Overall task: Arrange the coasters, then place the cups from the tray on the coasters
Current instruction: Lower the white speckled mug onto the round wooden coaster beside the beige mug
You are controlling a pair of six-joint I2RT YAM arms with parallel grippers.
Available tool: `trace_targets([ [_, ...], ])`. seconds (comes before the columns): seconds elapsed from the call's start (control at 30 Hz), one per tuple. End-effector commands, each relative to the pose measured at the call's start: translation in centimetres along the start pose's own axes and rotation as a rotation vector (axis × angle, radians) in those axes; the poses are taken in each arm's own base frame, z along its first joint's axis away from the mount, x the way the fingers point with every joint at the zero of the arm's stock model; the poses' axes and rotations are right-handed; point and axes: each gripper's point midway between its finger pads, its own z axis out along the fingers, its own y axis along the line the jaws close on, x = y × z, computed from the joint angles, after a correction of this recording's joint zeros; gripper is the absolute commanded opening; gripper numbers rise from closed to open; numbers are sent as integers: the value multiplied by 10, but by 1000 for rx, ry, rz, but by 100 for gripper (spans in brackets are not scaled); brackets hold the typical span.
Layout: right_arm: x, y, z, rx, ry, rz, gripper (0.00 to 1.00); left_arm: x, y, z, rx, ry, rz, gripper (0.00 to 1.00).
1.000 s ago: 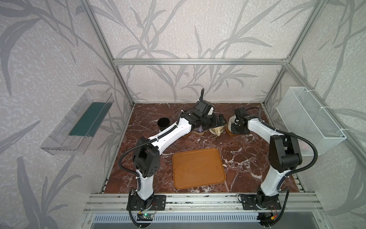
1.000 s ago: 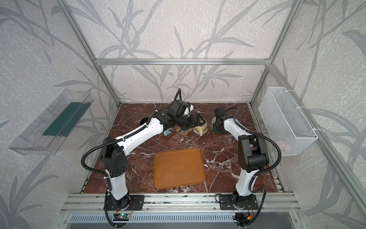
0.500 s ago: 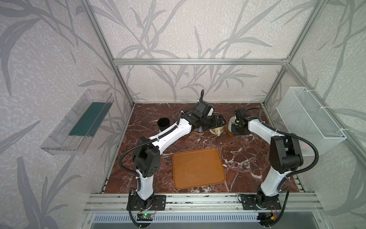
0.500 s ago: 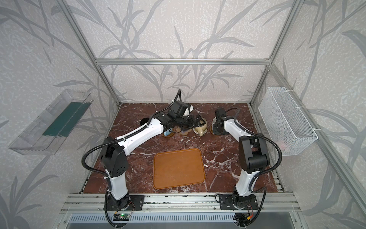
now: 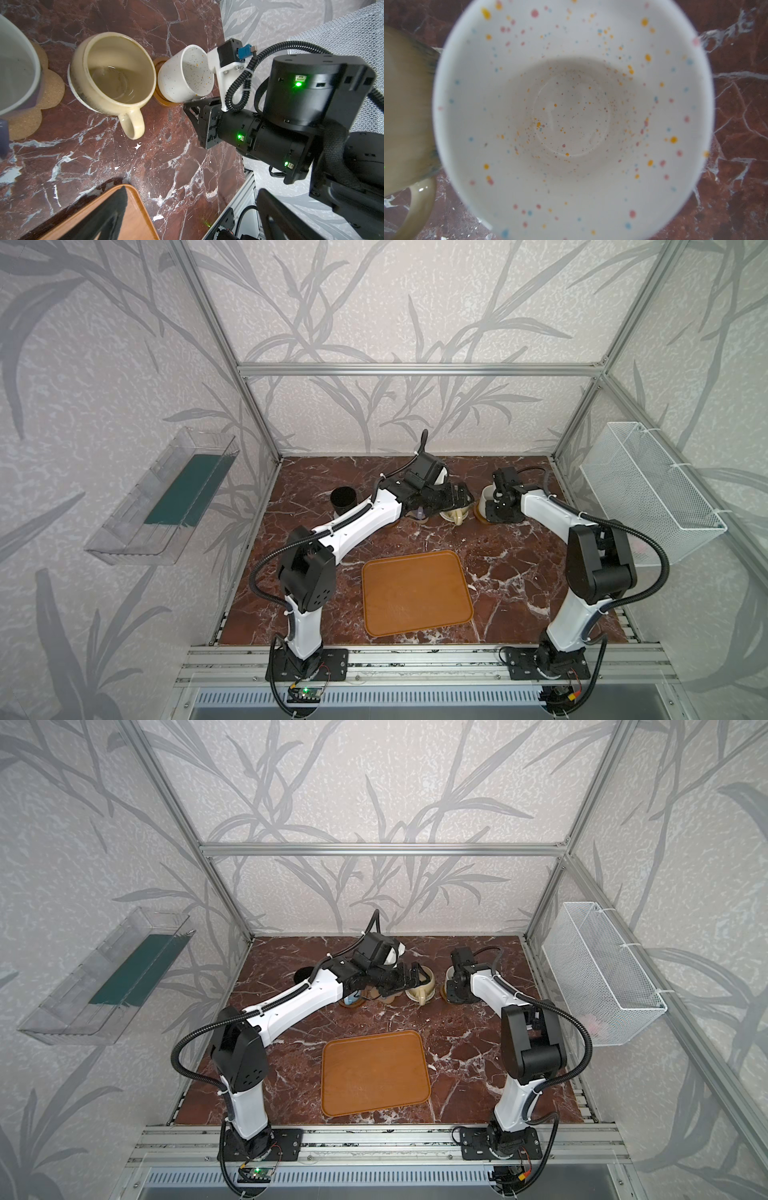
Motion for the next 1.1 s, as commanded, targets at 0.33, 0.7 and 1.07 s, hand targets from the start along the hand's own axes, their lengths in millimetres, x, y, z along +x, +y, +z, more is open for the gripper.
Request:
trace_targets([
  [0.33, 10, -5, -4, 12, 45, 2, 15, -2, -8, -18, 25, -41, 25, 99],
  [0.7, 8, -5, -5, 11, 48, -3, 23, -3, -8, -26, 28, -65, 25, 99],
  [1.07, 5, -3, -11, -8, 37, -1, 41, -6, 0, -37, 21, -108, 9, 99],
])
